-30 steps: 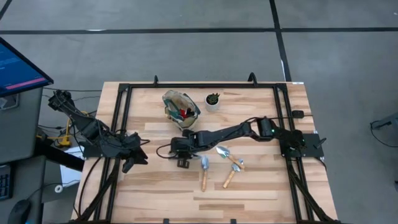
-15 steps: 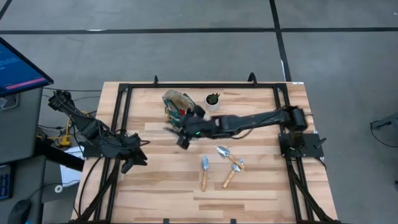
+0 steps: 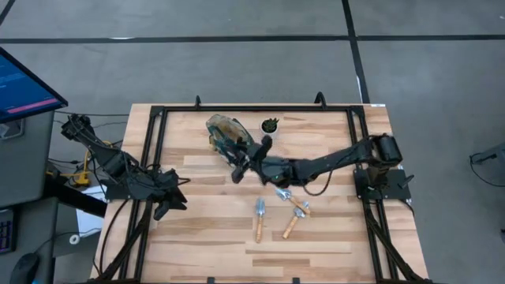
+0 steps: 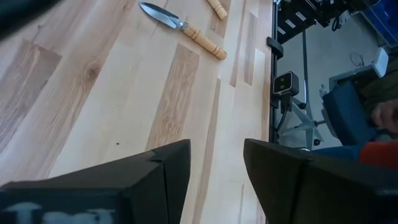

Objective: Pick & Place Garden tools in Gardening bag
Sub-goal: Put the green shear scissors into the pocket of the white gardening bag

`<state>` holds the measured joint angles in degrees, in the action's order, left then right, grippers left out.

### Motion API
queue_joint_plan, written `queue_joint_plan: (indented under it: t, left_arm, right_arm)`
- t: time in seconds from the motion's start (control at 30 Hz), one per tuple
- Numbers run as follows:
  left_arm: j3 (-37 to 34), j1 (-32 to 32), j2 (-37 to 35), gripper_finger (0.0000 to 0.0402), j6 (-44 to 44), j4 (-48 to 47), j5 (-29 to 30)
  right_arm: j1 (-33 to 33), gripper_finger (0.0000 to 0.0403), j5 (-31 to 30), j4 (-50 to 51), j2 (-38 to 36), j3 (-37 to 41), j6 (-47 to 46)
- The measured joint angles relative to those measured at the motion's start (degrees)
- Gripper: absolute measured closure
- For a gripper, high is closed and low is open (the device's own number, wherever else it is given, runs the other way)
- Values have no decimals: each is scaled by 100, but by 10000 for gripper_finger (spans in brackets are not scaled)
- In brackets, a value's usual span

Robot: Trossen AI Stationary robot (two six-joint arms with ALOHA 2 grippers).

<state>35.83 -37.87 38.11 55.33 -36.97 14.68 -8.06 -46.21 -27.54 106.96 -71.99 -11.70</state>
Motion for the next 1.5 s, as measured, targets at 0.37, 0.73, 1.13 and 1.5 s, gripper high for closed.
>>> queue_joint_plan:
  t: [0.37,0.73,1.13,1.5]
  left_arm:
    - [0,0,-2,262,0,24,48]
    - [0,0,-2,262,0,16,48]
    - [0,0,-2,262,-111,-13,48]
    - [0,0,-2,262,-111,-18,48]
  right_arm:
    - [182,352,-523,-1994,1028,17,193]
    - [388,352,-779,-2412,1195,-2,1443]
    - [518,352,129,-2412,1244,-2,3096]
    - [514,352,522,-2422,1307,-6,3478]
